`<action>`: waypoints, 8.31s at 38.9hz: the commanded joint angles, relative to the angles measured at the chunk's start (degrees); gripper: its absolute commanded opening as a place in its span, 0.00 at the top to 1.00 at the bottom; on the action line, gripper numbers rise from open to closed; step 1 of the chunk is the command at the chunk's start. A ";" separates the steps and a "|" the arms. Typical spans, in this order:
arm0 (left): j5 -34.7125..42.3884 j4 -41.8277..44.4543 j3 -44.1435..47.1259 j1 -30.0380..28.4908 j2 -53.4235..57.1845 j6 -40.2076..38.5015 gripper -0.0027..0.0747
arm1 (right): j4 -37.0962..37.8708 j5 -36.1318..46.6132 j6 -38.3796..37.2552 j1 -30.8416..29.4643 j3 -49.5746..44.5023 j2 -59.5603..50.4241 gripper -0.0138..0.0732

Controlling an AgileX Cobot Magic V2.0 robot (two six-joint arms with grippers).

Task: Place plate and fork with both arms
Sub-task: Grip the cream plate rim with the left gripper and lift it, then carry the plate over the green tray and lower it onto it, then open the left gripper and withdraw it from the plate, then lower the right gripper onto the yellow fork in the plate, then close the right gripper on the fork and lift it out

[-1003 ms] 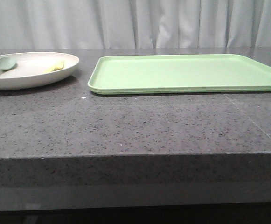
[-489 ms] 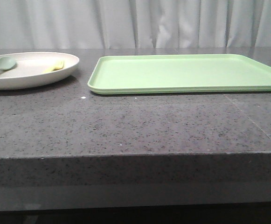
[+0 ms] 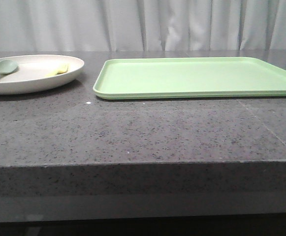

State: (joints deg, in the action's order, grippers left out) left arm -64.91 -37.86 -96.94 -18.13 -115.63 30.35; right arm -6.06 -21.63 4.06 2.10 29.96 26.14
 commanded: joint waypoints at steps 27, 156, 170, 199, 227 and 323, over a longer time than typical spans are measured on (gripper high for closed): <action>-5.07 -8.00 -8.13 0.76 3.75 -8.22 0.99 | 0.29 4.45 0.23 -0.15 2.16 0.75 0.19; 16.01 6.40 14.73 33.08 37.17 -16.70 0.54 | -1.03 1.59 0.23 -0.15 2.16 0.75 0.19; 12.18 4.05 40.50 20.42 61.06 -3.19 0.55 | -8.42 -15.37 2.72 0.67 11.26 7.44 0.20; 11.78 4.94 45.58 20.42 67.86 -3.19 0.55 | -3.75 -33.76 -0.06 12.03 46.87 48.50 0.22; 12.02 4.94 45.58 20.42 67.86 -3.19 0.55 | 7.68 -52.16 -18.10 12.49 82.49 82.30 0.31; 12.02 5.16 45.58 20.42 67.86 -3.19 0.55 | 2.71 -54.98 -20.23 10.01 90.27 93.87 0.79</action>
State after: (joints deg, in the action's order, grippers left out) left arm -55.74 -30.81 -49.77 2.51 -48.04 27.08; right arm -3.45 -71.04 -17.41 12.52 118.37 123.42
